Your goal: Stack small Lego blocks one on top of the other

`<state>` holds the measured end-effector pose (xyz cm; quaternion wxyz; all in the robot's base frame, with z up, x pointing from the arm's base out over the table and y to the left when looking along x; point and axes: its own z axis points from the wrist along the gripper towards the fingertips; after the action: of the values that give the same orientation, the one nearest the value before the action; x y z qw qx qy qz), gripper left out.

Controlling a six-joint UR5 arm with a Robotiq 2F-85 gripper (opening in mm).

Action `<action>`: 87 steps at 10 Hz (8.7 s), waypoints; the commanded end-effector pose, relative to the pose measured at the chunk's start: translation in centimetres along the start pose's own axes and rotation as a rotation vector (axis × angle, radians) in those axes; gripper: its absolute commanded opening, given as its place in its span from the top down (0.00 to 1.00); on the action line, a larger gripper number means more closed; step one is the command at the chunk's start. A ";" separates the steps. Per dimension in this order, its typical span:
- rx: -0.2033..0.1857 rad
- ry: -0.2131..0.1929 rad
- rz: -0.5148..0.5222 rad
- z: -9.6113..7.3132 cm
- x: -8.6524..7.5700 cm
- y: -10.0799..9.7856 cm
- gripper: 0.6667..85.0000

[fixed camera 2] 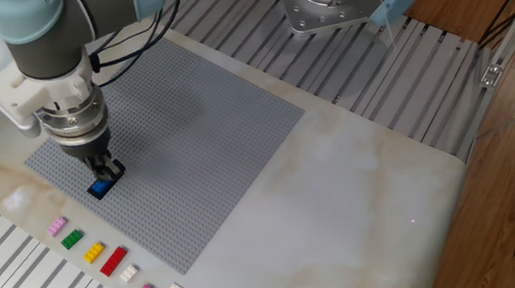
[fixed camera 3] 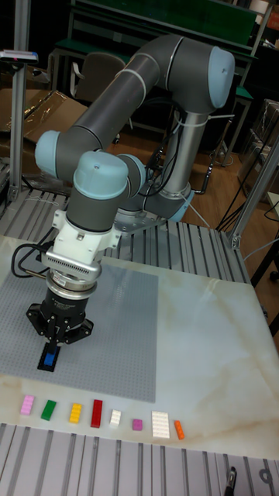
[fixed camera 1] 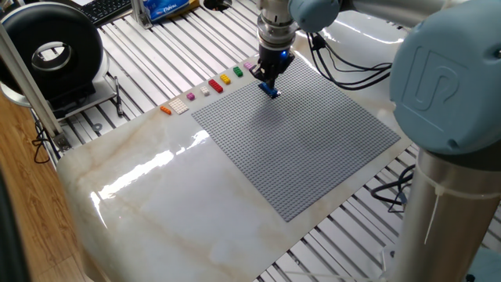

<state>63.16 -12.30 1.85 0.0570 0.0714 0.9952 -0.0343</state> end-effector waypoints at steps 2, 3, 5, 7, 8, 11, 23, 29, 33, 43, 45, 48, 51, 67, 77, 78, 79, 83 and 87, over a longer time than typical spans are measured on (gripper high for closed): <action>-0.014 -0.013 0.010 0.8 -0.7 0.3 1.00; -0.016 -0.019 0.012 1.0 -0.9 0.4 1.00; -0.016 -0.014 0.007 0.4 -0.6 0.3 1.00; -0.033 -0.007 0.018 -0.1 0.0 0.6 1.00; -0.031 -0.006 0.021 -0.1 0.3 0.7 1.00; -0.052 -0.023 0.005 0.8 -0.2 0.2 1.00; -0.057 0.007 -0.011 0.4 0.5 -0.6 1.00; -0.042 0.071 -0.042 0.1 1.0 -0.7 1.00; -0.045 0.087 -0.031 -1.3 0.5 -0.2 1.00; -0.050 0.051 -0.032 0.6 0.0 0.3 1.00; -0.051 0.044 -0.033 0.8 0.1 0.3 1.00; -0.045 0.056 -0.045 -0.2 0.2 -0.1 1.00; -0.037 0.090 -0.055 -2.9 -0.2 -0.9 1.00; -0.047 0.011 0.049 -2.6 -10.9 -4.4 0.92; -0.080 -0.055 -0.027 -0.9 -11.6 -0.6 0.74; -0.057 -0.064 -0.070 -0.5 -11.4 -1.3 0.74; -0.057 -0.072 -0.090 -0.2 -11.2 -1.1 0.73; -0.063 -0.072 -0.147 0.8 -10.3 -0.6 0.70; -0.071 -0.075 -0.169 1.2 -10.1 -0.4 0.70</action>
<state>73.31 -14.43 2.13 0.0915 -0.0101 0.9957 -0.0121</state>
